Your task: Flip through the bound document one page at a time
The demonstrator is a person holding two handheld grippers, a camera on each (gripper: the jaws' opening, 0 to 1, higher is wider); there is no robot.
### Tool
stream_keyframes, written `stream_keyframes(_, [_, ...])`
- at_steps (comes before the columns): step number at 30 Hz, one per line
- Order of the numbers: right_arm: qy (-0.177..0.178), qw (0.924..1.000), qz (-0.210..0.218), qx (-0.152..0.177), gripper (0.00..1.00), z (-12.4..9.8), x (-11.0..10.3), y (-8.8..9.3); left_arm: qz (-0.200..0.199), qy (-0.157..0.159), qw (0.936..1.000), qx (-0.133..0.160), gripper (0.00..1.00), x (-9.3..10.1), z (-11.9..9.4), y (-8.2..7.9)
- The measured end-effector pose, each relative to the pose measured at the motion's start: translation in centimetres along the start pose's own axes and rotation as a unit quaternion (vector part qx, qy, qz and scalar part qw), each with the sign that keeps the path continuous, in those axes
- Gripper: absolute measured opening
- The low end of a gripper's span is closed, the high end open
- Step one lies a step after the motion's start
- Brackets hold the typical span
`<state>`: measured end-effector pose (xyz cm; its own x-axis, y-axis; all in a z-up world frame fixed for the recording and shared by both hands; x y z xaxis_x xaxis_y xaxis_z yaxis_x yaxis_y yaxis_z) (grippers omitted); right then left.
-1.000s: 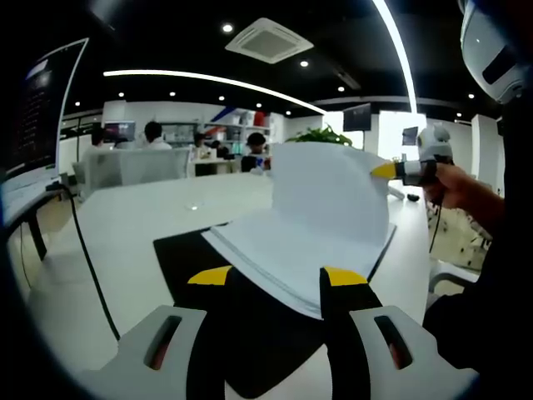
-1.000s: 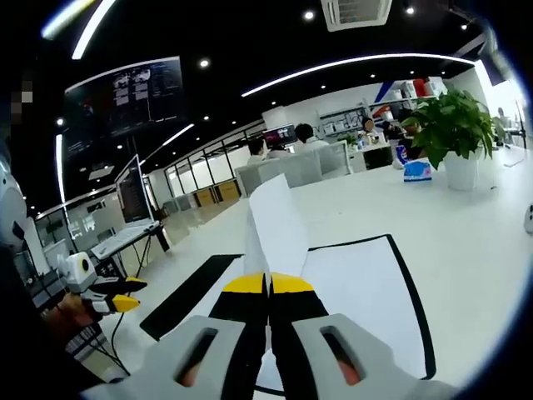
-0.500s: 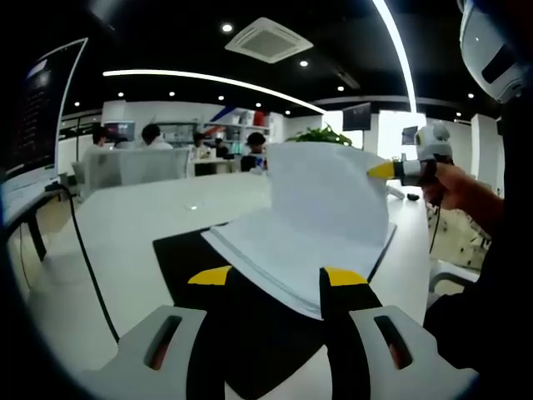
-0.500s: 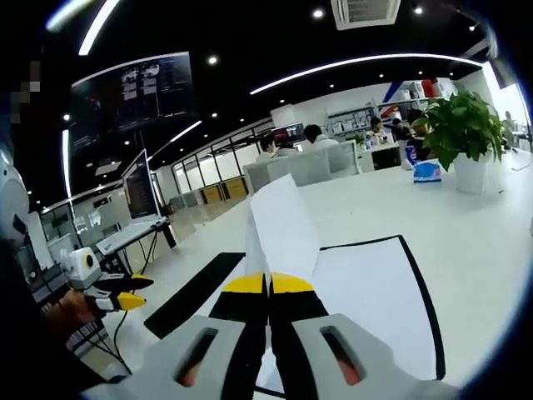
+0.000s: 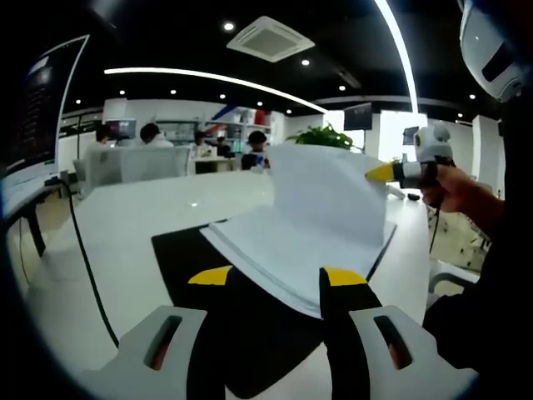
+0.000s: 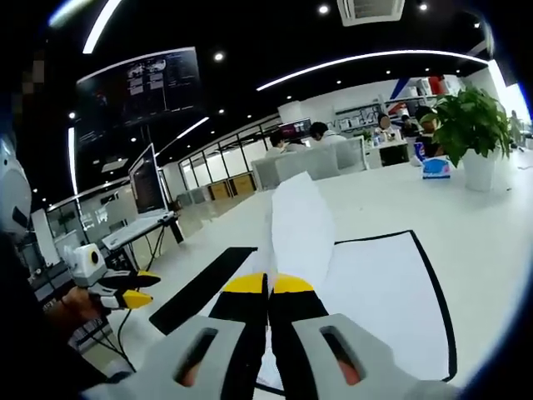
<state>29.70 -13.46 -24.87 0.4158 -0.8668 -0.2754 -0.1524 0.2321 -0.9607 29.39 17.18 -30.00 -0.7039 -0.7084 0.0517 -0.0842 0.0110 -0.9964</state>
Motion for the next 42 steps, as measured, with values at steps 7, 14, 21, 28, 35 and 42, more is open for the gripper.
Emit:
stream_keyframes(7, [-0.013,0.9999,-0.008,-0.004,0.01,0.5,-0.6,0.3,0.003,-0.003,1.0,0.003,0.42,-0.1,-0.2,-0.3])
stream_keyframes(14, [-0.021,0.9997,-0.008,-0.007,0.01,0.8,-1.0,0.8,0.002,-0.004,1.0,-0.001,0.42,0.0,-0.4,-0.1])
stream_keyframes(21, [-0.029,0.9995,-0.009,-0.009,0.01,1.0,-1.3,0.9,0.003,-0.001,1.0,-0.001,0.42,0.2,-0.2,-0.2])
stream_keyframes(28, [-0.03,0.9994,-0.01,-0.012,0.01,0.9,-1.2,0.9,0.001,-0.002,1.0,0.0,0.42,0.2,-0.3,-0.3])
stream_keyframes(35, [-0.042,0.9989,-0.014,-0.012,0.01,1.2,-1.9,1.0,0.0,-0.002,1.0,0.006,0.42,0.6,-0.3,-0.3])
stream_keyframes(42, [-0.052,0.9983,-0.024,-0.013,0.01,1.5,-2.7,1.1,-0.005,0.003,1.0,0.005,0.42,1.0,-0.4,-0.1])
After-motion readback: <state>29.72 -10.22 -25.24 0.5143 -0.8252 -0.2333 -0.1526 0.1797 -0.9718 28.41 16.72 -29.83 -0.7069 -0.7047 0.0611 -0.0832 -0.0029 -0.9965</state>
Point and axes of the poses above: the point that each gripper's makers call its tool centre point, and the gripper's own axes: z roughly forward along the fingers, x roughly to its right, y roughly out of its underside, the point moved 7 cm from there along -z, roughly backward along the fingers, and after that the axes turned 8 degrees about x, right-handed, at the moved point
